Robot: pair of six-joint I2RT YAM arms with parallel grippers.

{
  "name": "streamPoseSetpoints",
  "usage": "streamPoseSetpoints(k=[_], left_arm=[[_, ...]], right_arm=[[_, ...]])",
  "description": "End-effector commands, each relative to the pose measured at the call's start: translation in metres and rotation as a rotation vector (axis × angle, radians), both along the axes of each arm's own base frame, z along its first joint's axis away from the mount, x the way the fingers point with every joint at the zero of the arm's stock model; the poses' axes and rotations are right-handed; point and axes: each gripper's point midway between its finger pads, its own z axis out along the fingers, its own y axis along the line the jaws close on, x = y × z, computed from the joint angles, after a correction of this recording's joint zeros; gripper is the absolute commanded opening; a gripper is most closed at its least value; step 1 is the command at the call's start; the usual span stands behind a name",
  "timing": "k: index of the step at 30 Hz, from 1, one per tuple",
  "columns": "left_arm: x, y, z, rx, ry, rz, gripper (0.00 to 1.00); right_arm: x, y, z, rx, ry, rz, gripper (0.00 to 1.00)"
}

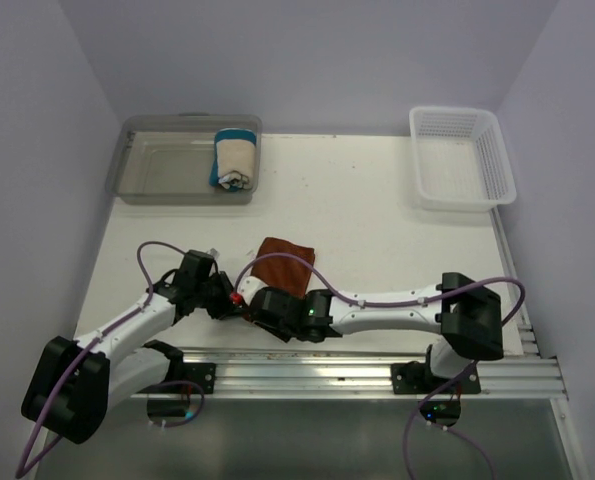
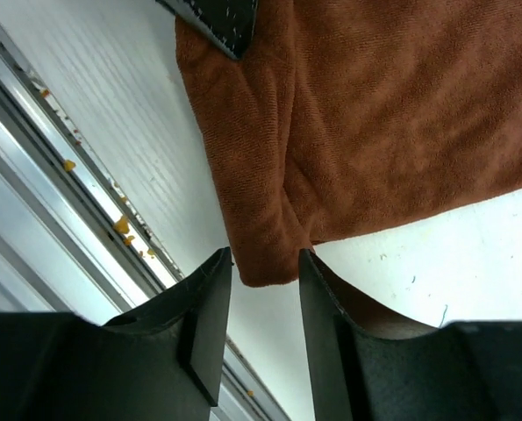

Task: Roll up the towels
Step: Roll the towel

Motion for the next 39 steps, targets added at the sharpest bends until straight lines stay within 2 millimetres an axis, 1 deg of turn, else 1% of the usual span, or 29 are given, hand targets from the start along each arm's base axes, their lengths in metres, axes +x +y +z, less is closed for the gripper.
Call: streamPoseSetpoints(k=[1, 3, 5, 6, 7, 8, 9, 10, 13, 17, 18, 19, 20, 23, 24, 25, 28, 29, 30, 31, 32, 33, 34, 35, 36, 37, 39], left_arm=[[0.004, -0.003, 0.010, -0.025, -0.011, 0.009, 0.18], [0.004, -0.003, 0.009, -0.025, -0.010, 0.006, 0.18], [0.004, -0.003, 0.009, -0.022, -0.007, 0.004, 0.18], [0.004, -0.003, 0.008, -0.019, -0.004, 0.005, 0.18], [0.004, -0.003, 0.008, -0.018, -0.001, 0.005, 0.18], [0.004, -0.003, 0.008, -0.016, -0.002, 0.004, 0.18], [0.003, -0.002, 0.008, -0.014, 0.002, 0.004, 0.18], [0.003, -0.002, 0.008, -0.015, -0.001, 0.004, 0.18], [0.004, -0.002, 0.010, -0.017, -0.007, 0.005, 0.18], [0.004, -0.001, 0.011, -0.012, -0.009, 0.008, 0.18], [0.004, -0.001, 0.011, -0.011, -0.007, 0.008, 0.18], [0.004, -0.001, 0.011, -0.012, -0.009, 0.008, 0.18], [0.004, -0.001, 0.011, -0.011, -0.011, 0.009, 0.18], [0.004, -0.001, 0.012, -0.013, -0.011, 0.011, 0.18], [0.003, -0.001, 0.012, -0.013, -0.011, 0.009, 0.18], [0.004, -0.001, 0.013, -0.015, -0.014, 0.009, 0.19], [0.004, 0.000, 0.016, -0.012, -0.023, 0.008, 0.32], [0.005, 0.000, 0.017, -0.009, -0.028, 0.009, 0.37], [0.004, 0.002, 0.018, 0.000, -0.025, 0.015, 0.48], [0.008, 0.002, 0.025, -0.004, -0.048, 0.018, 0.53], [0.010, 0.002, 0.029, 0.001, -0.065, 0.021, 0.61], [0.012, 0.003, 0.036, 0.004, -0.080, 0.023, 0.64], [0.014, 0.004, 0.040, 0.012, -0.090, 0.023, 0.65], [0.013, 0.009, 0.041, 0.037, -0.085, 0.038, 0.65], [0.018, 0.009, 0.049, 0.038, -0.107, 0.045, 0.65], [0.020, 0.009, 0.055, 0.032, -0.131, 0.049, 0.65], [0.023, 0.010, 0.063, 0.030, -0.158, 0.056, 0.65]], right_arm=[[0.001, 0.014, 0.011, -0.009, -0.089, 0.027, 0.41], [-0.002, 0.016, 0.005, -0.029, -0.102, 0.038, 0.44], [-0.005, 0.019, 0.004, -0.039, -0.128, 0.051, 0.45], [-0.005, 0.019, 0.000, -0.053, -0.139, 0.052, 0.48], [-0.008, 0.021, -0.001, -0.060, -0.150, 0.065, 0.49], [-0.007, 0.021, -0.002, -0.069, -0.165, 0.061, 0.50], [-0.007, 0.023, -0.002, -0.073, -0.173, 0.064, 0.50], [-0.010, 0.024, -0.008, -0.094, -0.179, 0.074, 0.50], [-0.011, 0.026, -0.016, -0.119, -0.202, 0.083, 0.49], [-0.008, 0.025, -0.027, -0.140, -0.221, 0.074, 0.41], [-0.007, 0.025, -0.029, -0.145, -0.225, 0.070, 0.34], [-0.006, 0.025, -0.030, -0.147, -0.231, 0.065, 0.32], [-0.006, 0.024, -0.032, -0.154, -0.230, 0.066, 0.24], [-0.005, 0.025, -0.033, -0.150, -0.233, 0.064, 0.13], [-0.006, 0.025, -0.034, -0.150, -0.233, 0.067, 0.04], [-0.006, 0.025, -0.033, -0.146, -0.231, 0.064, 0.00], [-0.006, 0.026, -0.029, -0.118, -0.209, 0.062, 0.00], [-0.011, 0.028, -0.029, -0.099, -0.169, 0.078, 0.00], [-0.012, 0.027, -0.030, -0.091, -0.144, 0.084, 0.00], [-0.008, 0.027, -0.023, -0.058, -0.122, 0.072, 0.00], [-0.016, 0.030, -0.024, -0.038, -0.061, 0.102, 0.00], [-0.014, 0.028, -0.023, -0.027, -0.031, 0.099, 0.00], [-0.015, 0.030, -0.017, 0.005, -0.004, 0.110, 0.00], [-0.023, 0.031, -0.020, 0.024, 0.060, 0.138, 0.00], [-0.025, 0.032, -0.018, 0.047, 0.096, 0.145, 0.00], [-0.021, 0.033, -0.012, 0.082, 0.125, 0.129, 0.00], [-0.023, 0.035, -0.007, 0.127, 0.204, 0.137, 0.00]])
